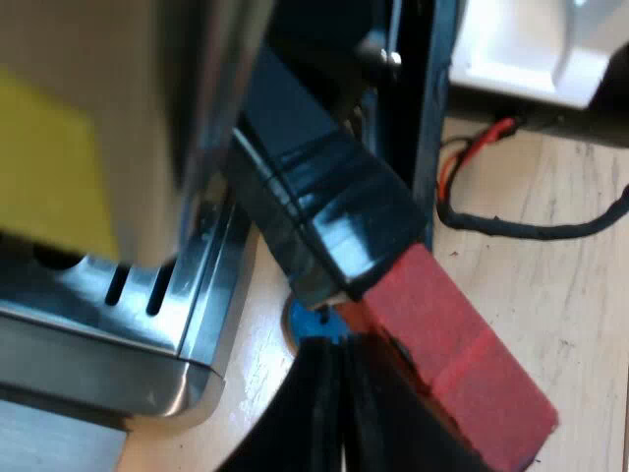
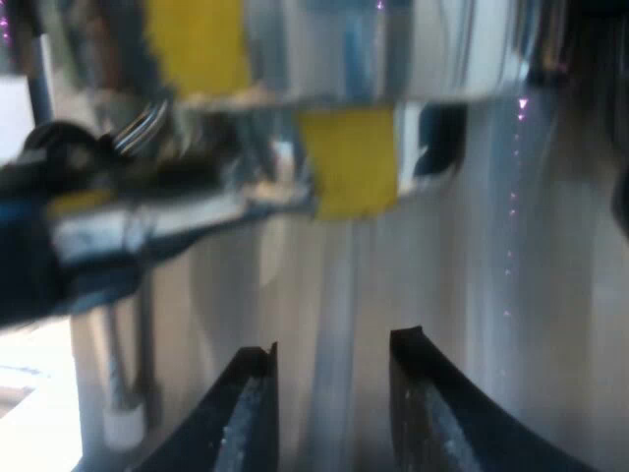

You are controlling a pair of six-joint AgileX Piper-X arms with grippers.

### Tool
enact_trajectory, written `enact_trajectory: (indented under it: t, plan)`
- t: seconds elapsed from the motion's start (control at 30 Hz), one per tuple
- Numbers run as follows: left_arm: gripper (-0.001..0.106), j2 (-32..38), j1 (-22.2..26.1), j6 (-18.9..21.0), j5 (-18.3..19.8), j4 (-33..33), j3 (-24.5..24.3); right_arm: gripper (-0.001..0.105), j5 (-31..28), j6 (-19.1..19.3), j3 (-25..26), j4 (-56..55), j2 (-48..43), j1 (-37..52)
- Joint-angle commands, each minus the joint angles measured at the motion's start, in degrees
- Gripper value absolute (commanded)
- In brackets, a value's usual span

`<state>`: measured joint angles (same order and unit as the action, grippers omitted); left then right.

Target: Put the handle in the coffee machine

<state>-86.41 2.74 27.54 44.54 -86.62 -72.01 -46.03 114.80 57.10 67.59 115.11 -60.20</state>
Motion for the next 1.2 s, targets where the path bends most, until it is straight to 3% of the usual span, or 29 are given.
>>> enact_trajectory:
  t: [0.03, 0.13, 0.43, 0.73, 0.97, 1.07, 1.13, 1.2]
  plan:
    - [0.001, 0.4, -1.3, 0.5, 1.5, -1.4, 0.3, 0.032, -2.7, 1.0, -1.6, 1.8, -1.4, -0.8]
    - [0.001, 0.4, -2.5, 1.0, 1.7, -1.7, 0.3, 0.032, -5.8, 1.0, -4.4, 4.0, -2.4, -1.8]
    - [0.001, 0.4, -3.4, 4.5, 2.0, -2.4, 0.3, 0.032, -7.3, 1.1, -12.9, 5.2, -9.4, -4.1]
    - [0.000, 3.0, -3.6, 10.0, 2.6, -2.1, 0.7, 0.032, -7.3, 5.5, -17.4, 1.8, -18.5, -6.0]
    - [0.000, 4.4, -3.7, 12.4, 2.6, -1.8, 2.0, 0.028, 1.4, 5.4, -17.4, -4.9, -25.4, -7.5]
    - [0.000, 4.4, -3.7, 12.5, 2.6, -1.8, 2.4, 0.027, 2.4, 3.2, -17.4, -7.7, -27.4, -8.0]
    - [0.000, 4.4, -3.7, 14.2, 3.1, -1.2, 2.8, 0.027, 6.9, -1.8, -17.4, -15.2, -32.2, -8.0]
    - [0.000, 4.4, -3.7, 14.4, 3.5, -1.0, 2.8, 0.027, 9.3, -4.0, -17.4, -19.9, -35.0, -8.0]
